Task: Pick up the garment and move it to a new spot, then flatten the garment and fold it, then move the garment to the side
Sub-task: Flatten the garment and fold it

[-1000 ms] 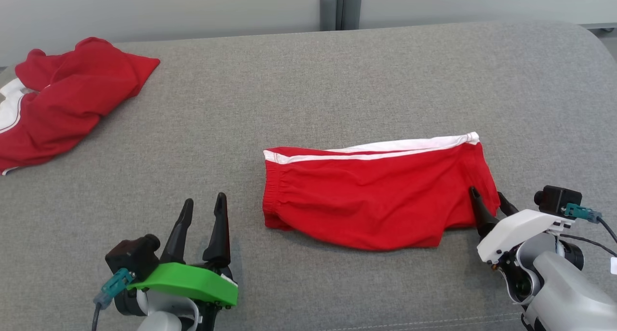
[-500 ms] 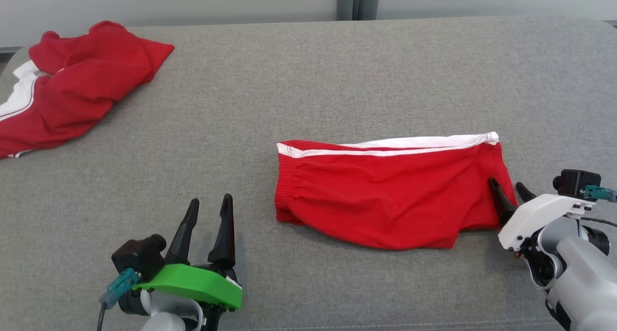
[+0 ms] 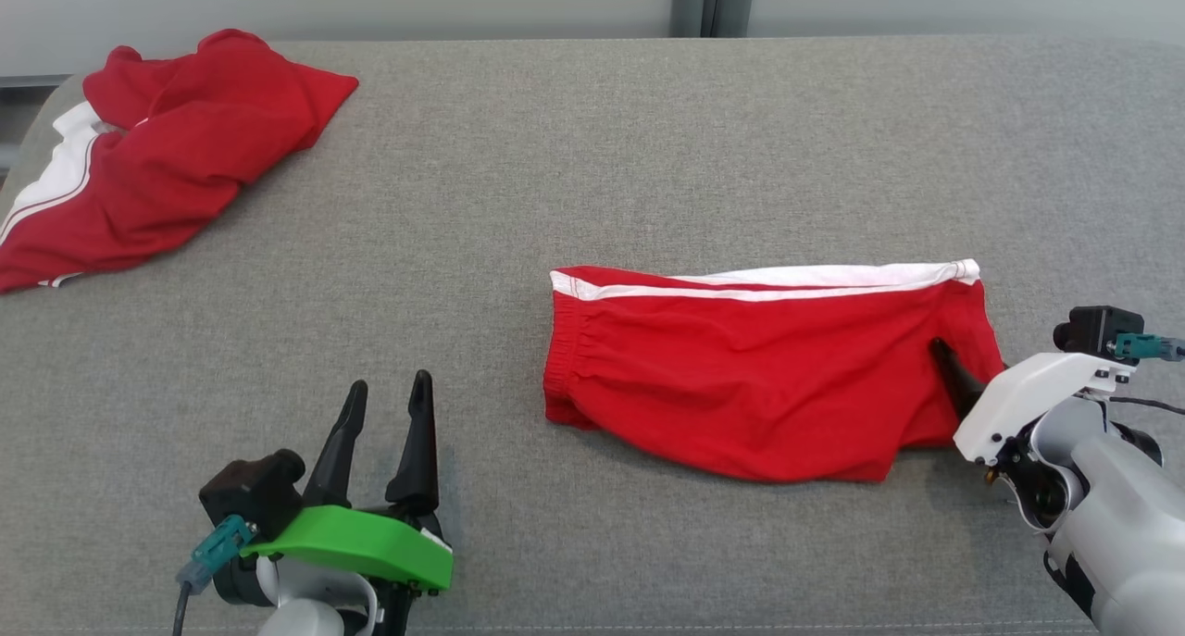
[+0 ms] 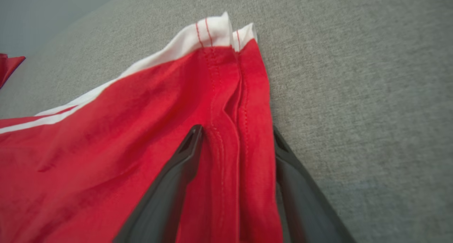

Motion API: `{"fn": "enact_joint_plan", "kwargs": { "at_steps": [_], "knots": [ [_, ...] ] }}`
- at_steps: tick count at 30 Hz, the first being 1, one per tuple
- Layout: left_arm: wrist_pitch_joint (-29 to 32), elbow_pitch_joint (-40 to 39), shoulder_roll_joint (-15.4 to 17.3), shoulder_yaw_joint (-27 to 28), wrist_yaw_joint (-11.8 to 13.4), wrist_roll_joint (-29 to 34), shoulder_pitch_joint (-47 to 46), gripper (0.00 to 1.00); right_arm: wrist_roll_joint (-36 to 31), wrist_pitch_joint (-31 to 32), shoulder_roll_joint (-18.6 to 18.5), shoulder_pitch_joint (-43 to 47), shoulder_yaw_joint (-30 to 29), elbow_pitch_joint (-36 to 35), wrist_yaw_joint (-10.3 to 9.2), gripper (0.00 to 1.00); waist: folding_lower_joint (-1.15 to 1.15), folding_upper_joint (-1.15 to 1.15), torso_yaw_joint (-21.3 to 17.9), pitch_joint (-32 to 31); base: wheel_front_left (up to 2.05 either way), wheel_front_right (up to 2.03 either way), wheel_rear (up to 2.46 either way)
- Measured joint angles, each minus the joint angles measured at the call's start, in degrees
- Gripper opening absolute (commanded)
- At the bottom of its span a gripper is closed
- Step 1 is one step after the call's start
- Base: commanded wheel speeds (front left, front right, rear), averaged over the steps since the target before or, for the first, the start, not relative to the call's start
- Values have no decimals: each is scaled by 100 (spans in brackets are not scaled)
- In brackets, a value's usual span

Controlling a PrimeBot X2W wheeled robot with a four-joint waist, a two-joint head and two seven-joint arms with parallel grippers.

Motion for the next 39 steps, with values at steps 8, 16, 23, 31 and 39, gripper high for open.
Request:
{"fn": "enact_joint_plan", "kwargs": {
  "at_steps": [8,16,23,31,39],
  "knots": [
    [2,0,20,2,0,1,9,100,10,99,71,-103,58,75,49,0,0,0,-22,-2,0,0,0],
    [2,2,25,31,0,1,25,100,2,81,-80,-215,73,84,73,0,0,0,-71,-37,0,0,0],
    [1,0,26,135,1,0,102,100,-73,31,-346,-380,133,82,101,0,0,0,-212,-82,0,0,0],
    [1,-1,25,148,1,-1,111,100,-155,5,-447,-473,248,38,102,0,0,0,-385,-146,0,0,0],
    [1,3,18,54,1,-3,110,100,-449,-63,-385,-797,736,-620,102,0,0,0,-440,-208,0,0,0]
  ]
}}
